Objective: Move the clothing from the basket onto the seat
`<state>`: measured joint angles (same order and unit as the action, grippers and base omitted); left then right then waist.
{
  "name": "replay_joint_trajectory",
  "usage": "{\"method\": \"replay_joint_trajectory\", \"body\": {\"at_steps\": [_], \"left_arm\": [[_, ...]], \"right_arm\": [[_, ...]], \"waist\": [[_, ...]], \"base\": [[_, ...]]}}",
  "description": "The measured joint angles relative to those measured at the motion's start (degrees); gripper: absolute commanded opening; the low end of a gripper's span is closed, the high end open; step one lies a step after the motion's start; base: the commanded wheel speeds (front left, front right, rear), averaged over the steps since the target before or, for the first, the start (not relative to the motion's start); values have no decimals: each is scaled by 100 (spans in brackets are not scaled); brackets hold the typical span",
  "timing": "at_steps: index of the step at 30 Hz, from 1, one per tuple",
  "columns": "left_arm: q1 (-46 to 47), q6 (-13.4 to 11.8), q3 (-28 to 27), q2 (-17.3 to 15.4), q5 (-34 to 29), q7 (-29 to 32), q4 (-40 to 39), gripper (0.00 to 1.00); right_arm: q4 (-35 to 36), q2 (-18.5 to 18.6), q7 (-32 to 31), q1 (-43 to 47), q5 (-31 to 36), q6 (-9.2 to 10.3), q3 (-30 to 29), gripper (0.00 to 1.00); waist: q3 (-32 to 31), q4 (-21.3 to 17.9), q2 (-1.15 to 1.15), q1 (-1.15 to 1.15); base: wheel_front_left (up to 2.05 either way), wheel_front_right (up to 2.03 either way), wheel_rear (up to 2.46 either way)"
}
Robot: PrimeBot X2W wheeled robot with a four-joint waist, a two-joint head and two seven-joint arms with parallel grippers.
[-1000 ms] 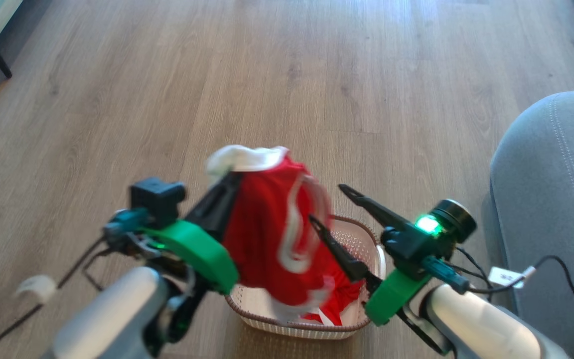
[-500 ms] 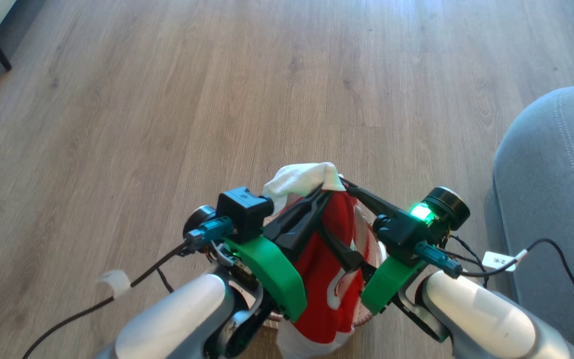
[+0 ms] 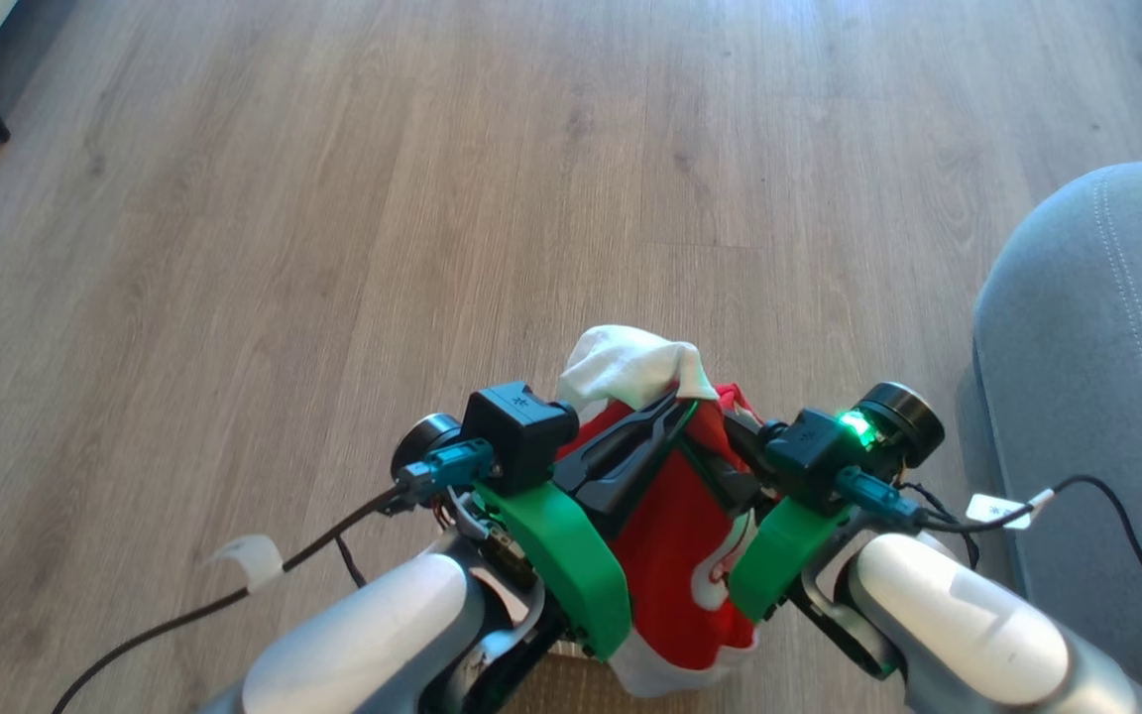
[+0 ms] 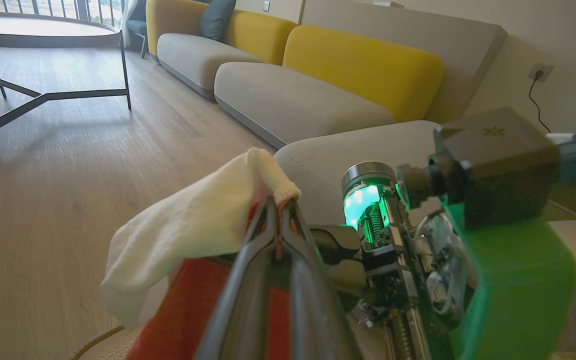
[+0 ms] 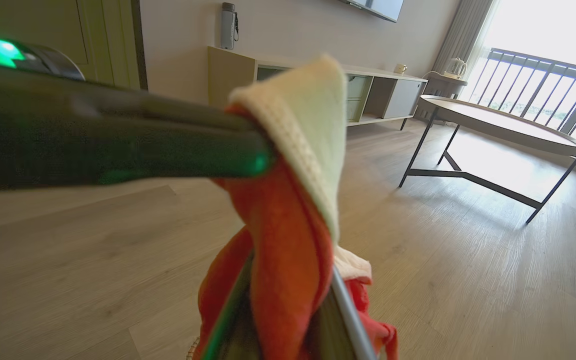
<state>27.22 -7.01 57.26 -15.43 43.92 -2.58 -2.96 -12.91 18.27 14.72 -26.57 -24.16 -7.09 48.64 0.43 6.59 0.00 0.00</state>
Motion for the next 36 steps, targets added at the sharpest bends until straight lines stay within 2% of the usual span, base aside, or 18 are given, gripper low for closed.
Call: {"method": "replay_joint_trajectory", "body": {"at_steps": [1,3,11,19,30,36], "left_arm": [[0,0,-1,0,0,-2,5,42],[-1,0,-2,0,1,-30,21,100],[-25,0,-3,-13,-8,-240,144,100],[-30,56,2,-15,-94,-441,300,100],[-20,124,112,22,-144,-543,411,100],[-9,144,131,35,-157,-552,414,100]], "right_arm": [[-3,0,0,0,-24,0,-10,0],[-8,9,0,0,-64,0,-53,0],[112,321,-79,16,-120,0,-398,0],[598,589,-260,252,-7,0,-1066,0],[1328,732,-609,764,221,0,-1987,0],[1592,731,-694,945,272,0,-2316,0]], "waist": [[4,-11,0,0],[15,-42,0,0],[88,-357,0,0],[279,-972,0,0],[555,-1829,0,0],[670,-2099,0,0]], "base": [[0,0,0],[0,0,0],[0,0,0],[0,0,0],[0,0,0],[0,0,0]]}}
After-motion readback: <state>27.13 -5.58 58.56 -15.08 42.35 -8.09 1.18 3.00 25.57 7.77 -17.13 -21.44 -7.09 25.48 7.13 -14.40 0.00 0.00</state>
